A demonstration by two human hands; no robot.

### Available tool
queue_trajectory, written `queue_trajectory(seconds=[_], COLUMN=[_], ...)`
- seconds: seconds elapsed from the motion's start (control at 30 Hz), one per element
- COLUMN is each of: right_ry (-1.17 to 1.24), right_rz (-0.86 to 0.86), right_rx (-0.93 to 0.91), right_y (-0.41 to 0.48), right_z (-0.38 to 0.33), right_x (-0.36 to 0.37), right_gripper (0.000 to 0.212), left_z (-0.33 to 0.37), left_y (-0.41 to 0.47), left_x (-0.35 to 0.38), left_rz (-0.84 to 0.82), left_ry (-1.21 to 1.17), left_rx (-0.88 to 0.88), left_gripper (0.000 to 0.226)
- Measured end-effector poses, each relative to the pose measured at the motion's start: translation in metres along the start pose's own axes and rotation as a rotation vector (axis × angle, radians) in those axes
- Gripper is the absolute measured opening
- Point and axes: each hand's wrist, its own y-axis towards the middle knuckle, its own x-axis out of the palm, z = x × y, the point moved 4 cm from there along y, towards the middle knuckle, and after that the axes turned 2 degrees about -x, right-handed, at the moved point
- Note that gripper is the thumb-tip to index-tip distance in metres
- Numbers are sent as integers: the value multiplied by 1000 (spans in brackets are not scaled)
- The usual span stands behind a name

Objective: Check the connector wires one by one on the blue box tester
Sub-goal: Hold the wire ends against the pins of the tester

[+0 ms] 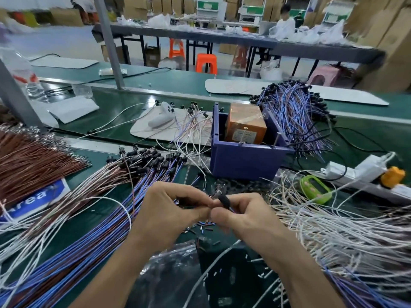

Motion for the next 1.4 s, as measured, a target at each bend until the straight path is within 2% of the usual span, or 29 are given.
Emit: queue_trajectory(seconds=[0.13,0.2,0.27,0.37,0.5,0.6,0.77,0.9,1.0,1.1,1.27,1.4], right_ry=[38,136,228,268,184,195,240,174,203,221,217,272], right_rz=[126,196,232,109,-144,-215,-160,-130,-102,-46,50,194], right_rx=[20,73,130,177,204,212,216,141,151,157,153,166], right_y=[1,0,-2,-4,-8,-9,-4,0,3,4,6,8], right_z=[2,2,5,8,9,7,9,8,11,12,16,19], right_x=[-9,-19,-29,-31,-20,-14,2,15,14,10,8,-3], right_gripper=[18,11,20,20,24,34,44,25,30,33,30,32], left_z=[-3,-6,-8,-14,-24,-25,-13,-6,-4,-8,-12,-20], left_y=[4,7,9,9,11,11,5,3,4,6,6,9], left_x=[-9,-20,-33,-40,-36,-31,-10,1,-1,-5,-5,-20], left_rz=[33,118,227,278,204,91,-8,-44,4,53,93,226], left_ry=[30,6,-78,-250,-339,-374,-257,-232,-261,-251,-228,-239], left_rx=[-54,-82,-104,-166,-257,-293,-245,-237,-246,-262,-280,-301], left_gripper=[26,26,22,24,41,30,24,24,18,27,27,24])
